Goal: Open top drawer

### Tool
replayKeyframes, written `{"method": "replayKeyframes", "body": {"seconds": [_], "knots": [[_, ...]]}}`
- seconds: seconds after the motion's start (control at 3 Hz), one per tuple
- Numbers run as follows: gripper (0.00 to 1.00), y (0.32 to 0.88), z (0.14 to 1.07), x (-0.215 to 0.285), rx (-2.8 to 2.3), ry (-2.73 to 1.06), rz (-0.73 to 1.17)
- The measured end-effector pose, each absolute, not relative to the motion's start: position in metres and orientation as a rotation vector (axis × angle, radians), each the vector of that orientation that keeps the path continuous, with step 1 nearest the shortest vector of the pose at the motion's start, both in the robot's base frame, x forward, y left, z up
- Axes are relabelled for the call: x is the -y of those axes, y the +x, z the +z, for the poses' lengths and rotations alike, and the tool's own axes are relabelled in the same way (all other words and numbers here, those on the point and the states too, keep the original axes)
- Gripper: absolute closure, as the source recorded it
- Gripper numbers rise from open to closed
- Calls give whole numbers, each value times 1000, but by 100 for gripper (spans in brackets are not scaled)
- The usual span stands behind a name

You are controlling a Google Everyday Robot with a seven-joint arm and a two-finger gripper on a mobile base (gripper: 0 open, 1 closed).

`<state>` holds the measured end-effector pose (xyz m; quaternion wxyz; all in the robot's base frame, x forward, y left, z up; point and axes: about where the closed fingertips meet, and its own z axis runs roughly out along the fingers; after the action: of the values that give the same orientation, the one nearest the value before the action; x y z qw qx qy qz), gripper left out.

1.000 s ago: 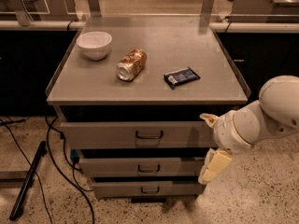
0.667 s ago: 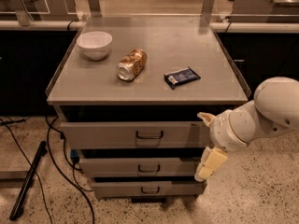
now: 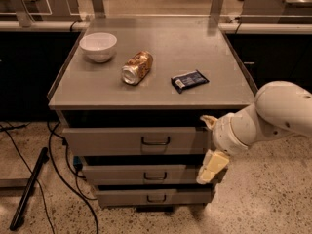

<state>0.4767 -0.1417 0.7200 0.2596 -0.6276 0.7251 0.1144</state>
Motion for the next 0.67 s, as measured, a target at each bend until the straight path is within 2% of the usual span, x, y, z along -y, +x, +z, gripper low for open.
{"method": "replayKeyframes", "body": {"seconds": [0.67], "knots": [[0,495,708,134,-1967,-1716,308]]}}
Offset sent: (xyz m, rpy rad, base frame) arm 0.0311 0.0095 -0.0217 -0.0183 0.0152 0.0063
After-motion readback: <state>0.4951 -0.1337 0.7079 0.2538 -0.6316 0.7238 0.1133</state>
